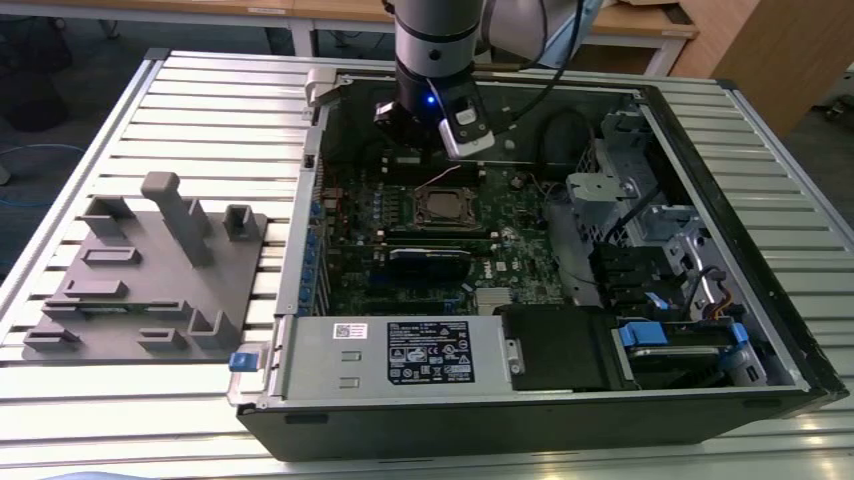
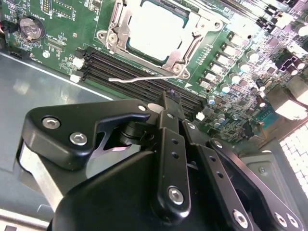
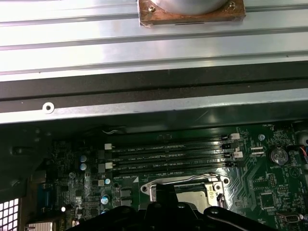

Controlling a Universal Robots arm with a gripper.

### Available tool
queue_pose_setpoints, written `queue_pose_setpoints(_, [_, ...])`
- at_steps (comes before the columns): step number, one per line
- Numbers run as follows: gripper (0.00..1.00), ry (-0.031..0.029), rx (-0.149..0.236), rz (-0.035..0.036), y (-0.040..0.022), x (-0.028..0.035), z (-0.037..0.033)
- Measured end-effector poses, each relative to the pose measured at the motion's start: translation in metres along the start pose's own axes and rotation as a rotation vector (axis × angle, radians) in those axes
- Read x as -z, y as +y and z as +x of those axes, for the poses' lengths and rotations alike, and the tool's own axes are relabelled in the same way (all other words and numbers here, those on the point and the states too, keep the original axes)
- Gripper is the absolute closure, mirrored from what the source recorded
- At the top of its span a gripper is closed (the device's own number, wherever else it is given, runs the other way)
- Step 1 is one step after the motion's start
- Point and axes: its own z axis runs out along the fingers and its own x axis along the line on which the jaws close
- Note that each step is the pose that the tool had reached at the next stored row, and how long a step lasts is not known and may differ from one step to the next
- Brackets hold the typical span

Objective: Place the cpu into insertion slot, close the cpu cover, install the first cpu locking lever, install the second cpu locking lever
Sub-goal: 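Install the first cpu locking lever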

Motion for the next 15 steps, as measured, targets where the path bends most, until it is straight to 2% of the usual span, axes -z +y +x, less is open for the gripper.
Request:
queue_pose_setpoints(4, [0.9, -0.0005, 0.0, 0.0049, 0.0008, -0.0005, -0.0012])
queue_pose_setpoints(15, [0.9, -0.0011, -0.001, 0.0101, 0.0039, -0.0023, -0.0063])
